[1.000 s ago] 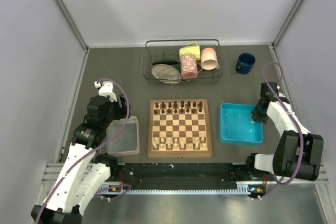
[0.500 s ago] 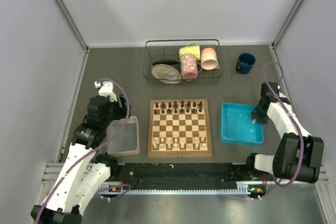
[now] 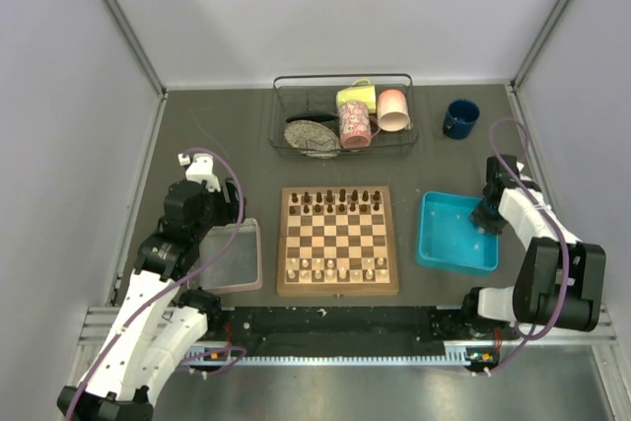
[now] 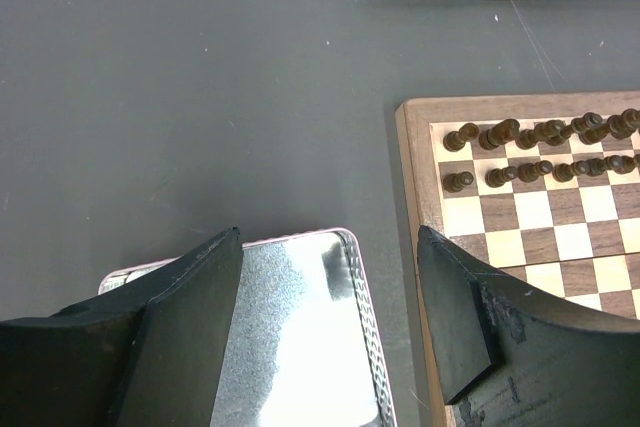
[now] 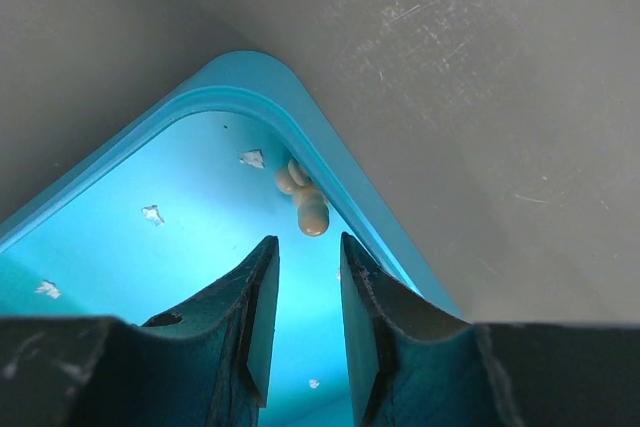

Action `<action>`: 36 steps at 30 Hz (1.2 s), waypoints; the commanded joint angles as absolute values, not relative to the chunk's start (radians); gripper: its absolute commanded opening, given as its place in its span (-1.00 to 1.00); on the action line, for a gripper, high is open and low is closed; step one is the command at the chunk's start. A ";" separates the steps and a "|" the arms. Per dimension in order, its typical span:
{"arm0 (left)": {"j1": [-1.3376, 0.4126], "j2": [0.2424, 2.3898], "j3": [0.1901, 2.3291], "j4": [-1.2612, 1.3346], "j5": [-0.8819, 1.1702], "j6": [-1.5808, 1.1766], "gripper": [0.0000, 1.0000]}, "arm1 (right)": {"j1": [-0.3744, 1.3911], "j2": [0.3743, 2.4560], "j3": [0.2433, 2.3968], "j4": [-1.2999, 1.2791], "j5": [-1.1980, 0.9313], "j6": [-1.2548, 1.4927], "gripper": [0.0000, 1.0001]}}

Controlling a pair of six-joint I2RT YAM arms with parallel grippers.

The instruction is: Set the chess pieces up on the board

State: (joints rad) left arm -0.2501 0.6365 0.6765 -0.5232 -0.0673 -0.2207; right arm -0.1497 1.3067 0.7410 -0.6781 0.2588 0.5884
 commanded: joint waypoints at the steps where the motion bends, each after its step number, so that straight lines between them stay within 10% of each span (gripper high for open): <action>1: -0.256 0.624 0.672 -0.472 -0.060 -0.212 0.50 | -0.120 1.330 0.781 -0.652 0.331 0.604 -0.39; 36: -0.256 0.627 0.672 -0.471 -0.061 -0.209 0.50 | 0.100 1.358 0.897 -0.653 0.217 0.497 -0.43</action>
State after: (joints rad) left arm -0.2523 0.6369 0.6765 -0.5232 -0.0673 -0.2173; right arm 0.0967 1.3731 0.8383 -0.5926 0.1192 0.4652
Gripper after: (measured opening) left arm 0.752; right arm 0.290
